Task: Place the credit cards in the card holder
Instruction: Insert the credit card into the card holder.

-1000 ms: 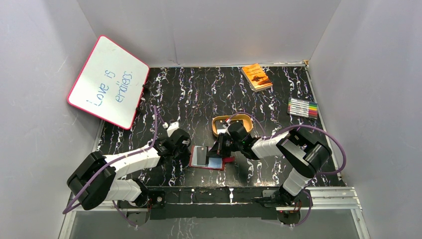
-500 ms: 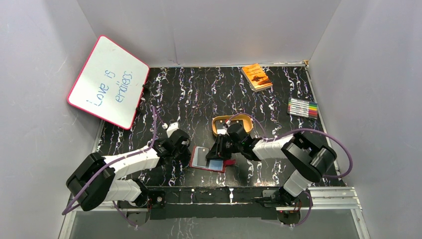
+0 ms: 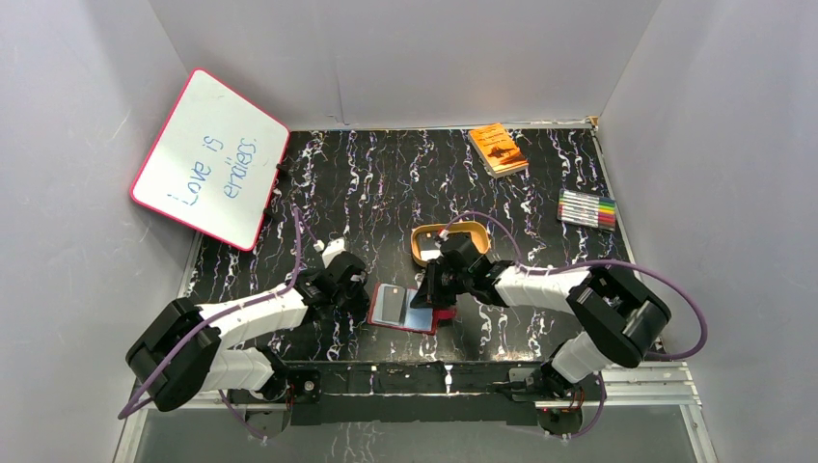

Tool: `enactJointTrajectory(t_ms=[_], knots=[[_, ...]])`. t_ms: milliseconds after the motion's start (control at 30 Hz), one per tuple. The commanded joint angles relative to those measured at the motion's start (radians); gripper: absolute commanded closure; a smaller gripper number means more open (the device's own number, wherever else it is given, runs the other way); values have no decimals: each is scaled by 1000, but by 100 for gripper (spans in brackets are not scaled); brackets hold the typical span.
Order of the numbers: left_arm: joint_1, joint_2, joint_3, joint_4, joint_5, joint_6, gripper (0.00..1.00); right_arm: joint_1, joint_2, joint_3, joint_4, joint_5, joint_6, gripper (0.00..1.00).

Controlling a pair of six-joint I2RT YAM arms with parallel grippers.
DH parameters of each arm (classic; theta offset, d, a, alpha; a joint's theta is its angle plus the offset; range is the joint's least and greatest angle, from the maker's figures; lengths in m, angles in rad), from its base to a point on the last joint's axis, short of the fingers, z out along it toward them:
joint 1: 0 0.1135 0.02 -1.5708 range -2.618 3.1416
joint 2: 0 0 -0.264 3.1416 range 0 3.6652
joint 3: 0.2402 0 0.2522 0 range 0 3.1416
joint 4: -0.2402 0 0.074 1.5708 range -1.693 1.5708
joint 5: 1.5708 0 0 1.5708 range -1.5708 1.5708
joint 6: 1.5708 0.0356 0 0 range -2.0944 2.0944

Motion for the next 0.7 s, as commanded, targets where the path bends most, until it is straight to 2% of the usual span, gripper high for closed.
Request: enactJointTrajectory(t_ms=[0,133,667], knots=[[-2,10,-42,-124,32,7,87,4,31,68,-54,-15,-64,90],[-3,8,-42,-126,35,6,88,13,69,87,-34,-39,-64,93],[-3,0,-61,-110,57,0,88,42,145,135,-39,-51,-68,94]])
